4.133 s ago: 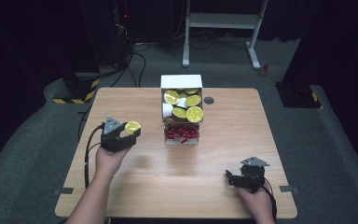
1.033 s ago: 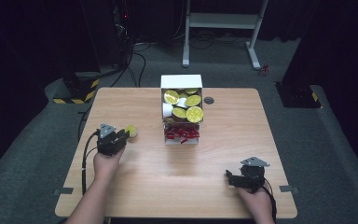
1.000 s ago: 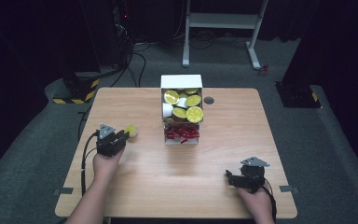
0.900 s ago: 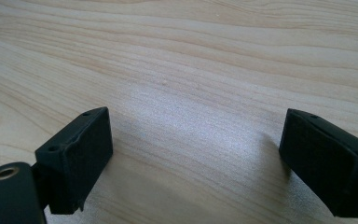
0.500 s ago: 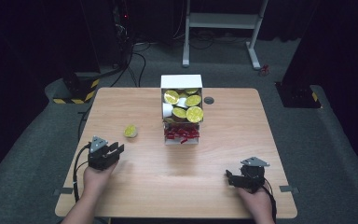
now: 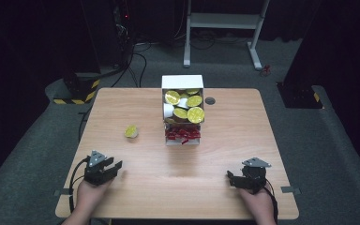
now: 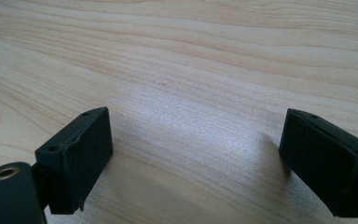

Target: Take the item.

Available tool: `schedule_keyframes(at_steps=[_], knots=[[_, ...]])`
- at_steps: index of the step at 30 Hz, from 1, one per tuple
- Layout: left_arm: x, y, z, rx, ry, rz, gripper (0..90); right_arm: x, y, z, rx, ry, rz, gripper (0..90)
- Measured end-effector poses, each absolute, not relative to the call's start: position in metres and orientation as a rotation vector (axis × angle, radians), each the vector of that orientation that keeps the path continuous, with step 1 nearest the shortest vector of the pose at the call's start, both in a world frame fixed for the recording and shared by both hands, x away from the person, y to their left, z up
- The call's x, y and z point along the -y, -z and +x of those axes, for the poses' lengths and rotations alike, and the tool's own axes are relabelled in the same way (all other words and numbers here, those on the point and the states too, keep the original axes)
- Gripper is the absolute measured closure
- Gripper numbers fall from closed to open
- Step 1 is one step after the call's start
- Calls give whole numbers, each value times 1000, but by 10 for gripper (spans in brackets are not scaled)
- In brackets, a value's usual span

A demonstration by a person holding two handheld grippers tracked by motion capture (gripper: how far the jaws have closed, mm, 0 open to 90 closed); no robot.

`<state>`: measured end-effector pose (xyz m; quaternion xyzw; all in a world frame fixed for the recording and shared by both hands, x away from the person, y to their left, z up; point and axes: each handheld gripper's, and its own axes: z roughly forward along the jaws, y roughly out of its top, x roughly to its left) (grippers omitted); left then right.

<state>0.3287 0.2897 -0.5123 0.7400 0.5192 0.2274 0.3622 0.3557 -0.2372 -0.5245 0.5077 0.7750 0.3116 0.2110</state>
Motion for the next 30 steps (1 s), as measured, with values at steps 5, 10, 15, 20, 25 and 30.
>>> schedule_keyframes(at_steps=[5, 10, 15, 20, 25, 30], knots=[[-297, 516, 320, -1347, -587, 1939, 505, 237, 524, 356, -2153, -866, 1412, 96], [-307, 521, 312, -1376, -558, 1937, 433, 237, 524, 355, -2152, -865, 1412, 97], [-313, 527, 306, -1371, -580, 1955, 304, 237, 524, 355, -2150, -867, 1416, 97], [-311, 529, 305, -1367, -595, 1988, 145, 237, 524, 355, -2150, -868, 1416, 97], [-310, 530, 306, -1365, -592, 1987, 110, 237, 524, 355, -2151, -868, 1416, 97], [-310, 530, 305, -1374, -600, 1978, 107, 237, 524, 355, -2150, -867, 1417, 96]])
